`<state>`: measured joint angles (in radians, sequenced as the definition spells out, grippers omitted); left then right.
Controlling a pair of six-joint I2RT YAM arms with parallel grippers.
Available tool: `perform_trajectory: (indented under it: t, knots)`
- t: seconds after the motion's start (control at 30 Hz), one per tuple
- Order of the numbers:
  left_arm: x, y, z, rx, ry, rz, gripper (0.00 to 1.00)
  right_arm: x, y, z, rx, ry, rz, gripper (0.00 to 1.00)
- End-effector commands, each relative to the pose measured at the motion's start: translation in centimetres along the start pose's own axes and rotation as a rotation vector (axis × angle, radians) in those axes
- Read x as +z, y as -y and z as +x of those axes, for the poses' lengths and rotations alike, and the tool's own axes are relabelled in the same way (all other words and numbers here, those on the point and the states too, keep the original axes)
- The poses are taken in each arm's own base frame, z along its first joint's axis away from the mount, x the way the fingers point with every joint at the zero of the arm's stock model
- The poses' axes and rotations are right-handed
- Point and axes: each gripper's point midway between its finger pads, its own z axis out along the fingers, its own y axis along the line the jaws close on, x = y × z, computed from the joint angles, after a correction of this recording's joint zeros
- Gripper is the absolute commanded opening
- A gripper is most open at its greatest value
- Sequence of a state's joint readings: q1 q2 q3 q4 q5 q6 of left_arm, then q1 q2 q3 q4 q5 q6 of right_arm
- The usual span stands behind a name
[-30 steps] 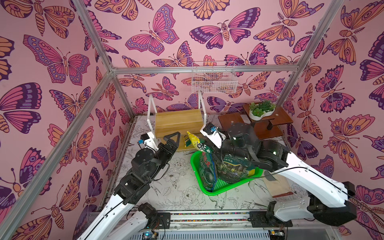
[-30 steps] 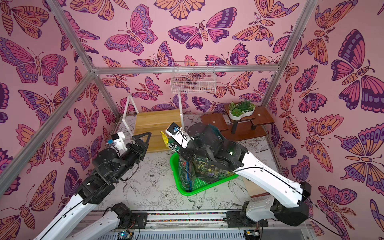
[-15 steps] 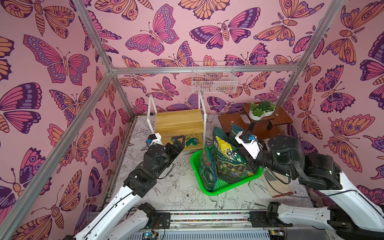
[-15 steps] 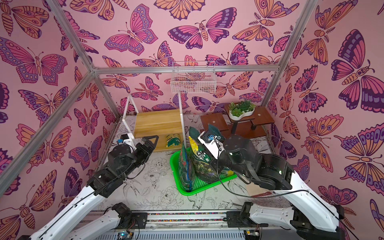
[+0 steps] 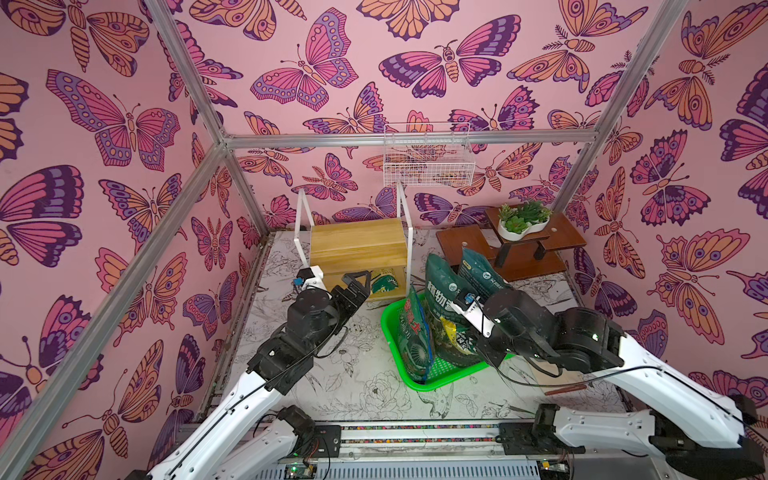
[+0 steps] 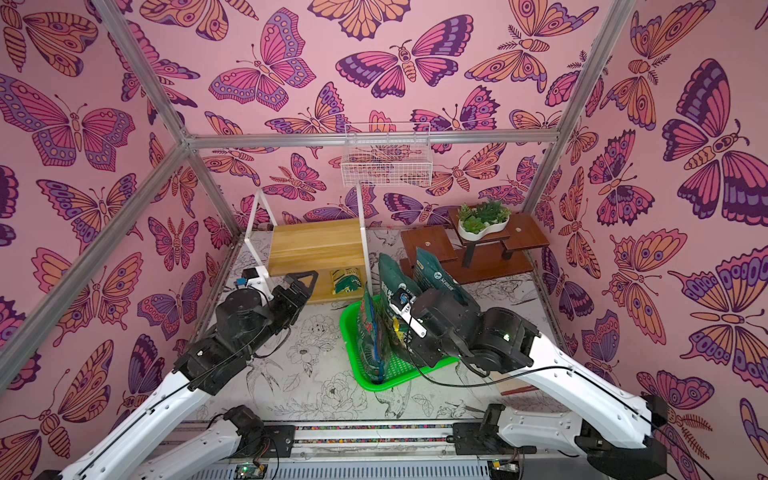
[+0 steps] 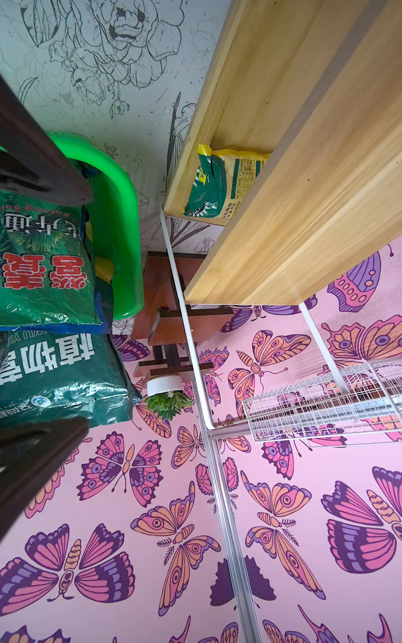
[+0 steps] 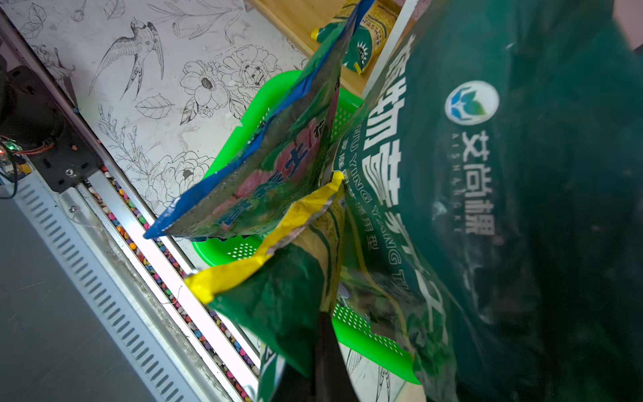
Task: Take down the fertilizer bag from the shelf
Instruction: Place the fertilizer bag in the storage box.
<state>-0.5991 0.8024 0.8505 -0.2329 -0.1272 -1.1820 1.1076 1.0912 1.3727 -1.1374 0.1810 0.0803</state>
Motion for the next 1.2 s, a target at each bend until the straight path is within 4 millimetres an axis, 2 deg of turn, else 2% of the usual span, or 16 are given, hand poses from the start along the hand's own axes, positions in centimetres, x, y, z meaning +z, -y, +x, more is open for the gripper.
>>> perform_trajectory:
  t: [0.0, 0.43, 0.67, 1.03, 1.17]
  knots:
    - [-0.1, 0.8, 0.1, 0.013, -0.009, 0.026, 1.00, 1.1, -0.3, -0.1, 0.022, -0.011, -0.009, 0.00]
    - [-0.8, 0.4, -0.1, 0.010, 0.009, 0.033, 1.00, 7.5, -0.6, 0.9, 0.065, -0.053, -0.018, 0.00]
    - [-0.9, 0.5, -0.1, 0.006, 0.010, 0.037, 1.00, 11.2, -0.3, 2.8, 0.130, -0.122, -0.039, 0.00]
    - [-0.9, 0.7, -0.3, 0.012, 0.013, 0.040, 1.00, 15.4, -1.7, 5.2, 0.137, -0.281, -0.077, 0.00]
    - [-1.0, 0.6, -0.4, 0.013, 0.019, 0.038, 1.00, 15.6, -1.7, 5.2, 0.134, -0.290, -0.077, 0.00]
